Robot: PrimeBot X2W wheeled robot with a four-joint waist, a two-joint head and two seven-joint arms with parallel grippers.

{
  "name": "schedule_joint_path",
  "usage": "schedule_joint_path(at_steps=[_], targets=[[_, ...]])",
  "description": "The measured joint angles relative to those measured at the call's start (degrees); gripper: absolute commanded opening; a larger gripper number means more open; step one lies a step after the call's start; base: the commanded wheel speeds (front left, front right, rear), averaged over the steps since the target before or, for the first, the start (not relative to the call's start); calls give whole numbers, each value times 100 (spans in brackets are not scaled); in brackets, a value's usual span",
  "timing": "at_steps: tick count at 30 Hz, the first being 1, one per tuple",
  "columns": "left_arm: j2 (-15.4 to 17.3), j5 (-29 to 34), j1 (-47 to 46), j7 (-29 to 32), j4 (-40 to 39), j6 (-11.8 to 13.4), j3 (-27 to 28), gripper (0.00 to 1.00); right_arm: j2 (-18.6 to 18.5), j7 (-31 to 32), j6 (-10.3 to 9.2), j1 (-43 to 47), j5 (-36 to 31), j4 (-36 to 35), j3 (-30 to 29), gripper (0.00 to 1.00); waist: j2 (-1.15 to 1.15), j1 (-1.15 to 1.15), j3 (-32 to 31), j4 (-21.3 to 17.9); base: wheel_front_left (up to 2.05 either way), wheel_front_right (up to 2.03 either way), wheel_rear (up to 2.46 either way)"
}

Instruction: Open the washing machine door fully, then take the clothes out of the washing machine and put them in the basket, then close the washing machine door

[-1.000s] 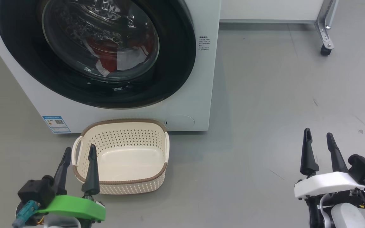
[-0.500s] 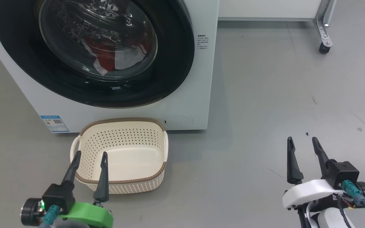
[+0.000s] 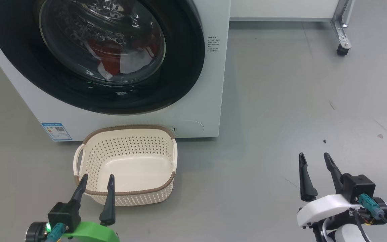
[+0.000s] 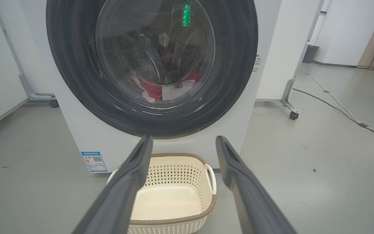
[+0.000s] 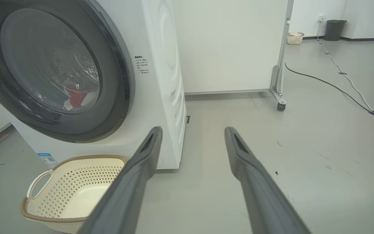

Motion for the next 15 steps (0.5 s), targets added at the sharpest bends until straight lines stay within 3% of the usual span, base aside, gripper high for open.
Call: schedule_joint_path(at_steps=[15], targets=[[-1, -22, -10, -1, 192, 49, -41, 100, 16, -4, -8, -32, 42, 145, 5, 100, 0, 0, -22, 17, 0, 0, 0]])
